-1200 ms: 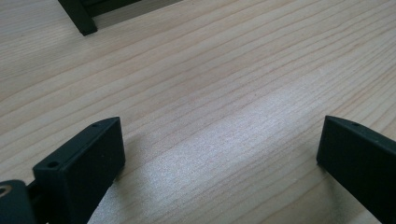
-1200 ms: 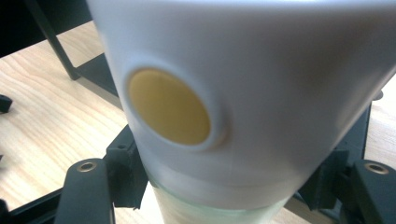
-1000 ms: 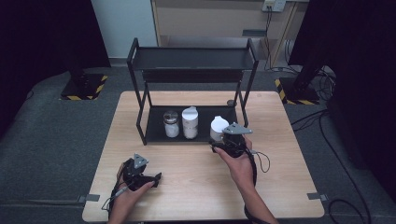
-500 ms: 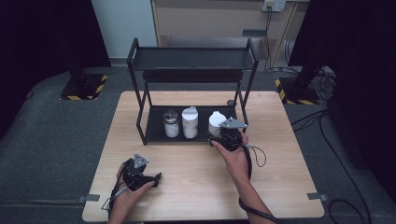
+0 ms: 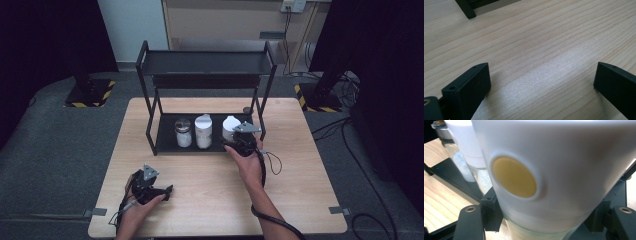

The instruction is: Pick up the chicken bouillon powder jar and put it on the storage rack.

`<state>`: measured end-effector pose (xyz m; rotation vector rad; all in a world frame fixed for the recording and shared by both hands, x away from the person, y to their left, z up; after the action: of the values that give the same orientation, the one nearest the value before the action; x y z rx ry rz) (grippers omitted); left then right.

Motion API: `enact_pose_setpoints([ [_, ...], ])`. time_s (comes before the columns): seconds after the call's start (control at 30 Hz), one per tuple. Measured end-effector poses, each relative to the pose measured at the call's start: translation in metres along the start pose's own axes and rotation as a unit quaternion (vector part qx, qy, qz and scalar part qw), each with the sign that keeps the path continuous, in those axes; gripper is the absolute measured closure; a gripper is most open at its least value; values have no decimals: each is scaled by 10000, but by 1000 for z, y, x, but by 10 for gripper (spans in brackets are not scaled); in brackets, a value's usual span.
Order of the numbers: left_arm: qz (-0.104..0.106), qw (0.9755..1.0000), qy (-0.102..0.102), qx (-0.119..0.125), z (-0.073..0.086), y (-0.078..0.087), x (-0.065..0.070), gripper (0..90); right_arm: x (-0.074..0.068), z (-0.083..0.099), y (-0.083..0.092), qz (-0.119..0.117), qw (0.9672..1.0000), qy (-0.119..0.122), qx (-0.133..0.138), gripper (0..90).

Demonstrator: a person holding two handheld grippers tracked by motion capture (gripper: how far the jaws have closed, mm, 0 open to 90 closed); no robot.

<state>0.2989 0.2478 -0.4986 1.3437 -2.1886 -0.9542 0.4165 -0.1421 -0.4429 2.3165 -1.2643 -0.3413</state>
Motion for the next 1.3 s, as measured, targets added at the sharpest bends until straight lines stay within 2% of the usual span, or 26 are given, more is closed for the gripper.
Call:
enact_pose_setpoints([
  [0.47,7,10000,1,-1,0,0,0,0,0,-3,-17,63,10000,-17,-63,318],
  [1.3,16,10000,-4,-4,0,0,0,0,2,-6,-35,89,9999,-7,-132,318],
])
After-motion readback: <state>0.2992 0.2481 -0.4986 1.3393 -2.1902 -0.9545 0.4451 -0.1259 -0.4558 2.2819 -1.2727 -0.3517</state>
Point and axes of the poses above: each handheld gripper's, and its own axes: y roughly backward along the jaws, z roughly out of its underside, x roughly to its right, the point moved 7 cm from there along -y, roughly forward along the jaws, and after that the axes turned 3 degrees about -x, right-handed, at the moved point
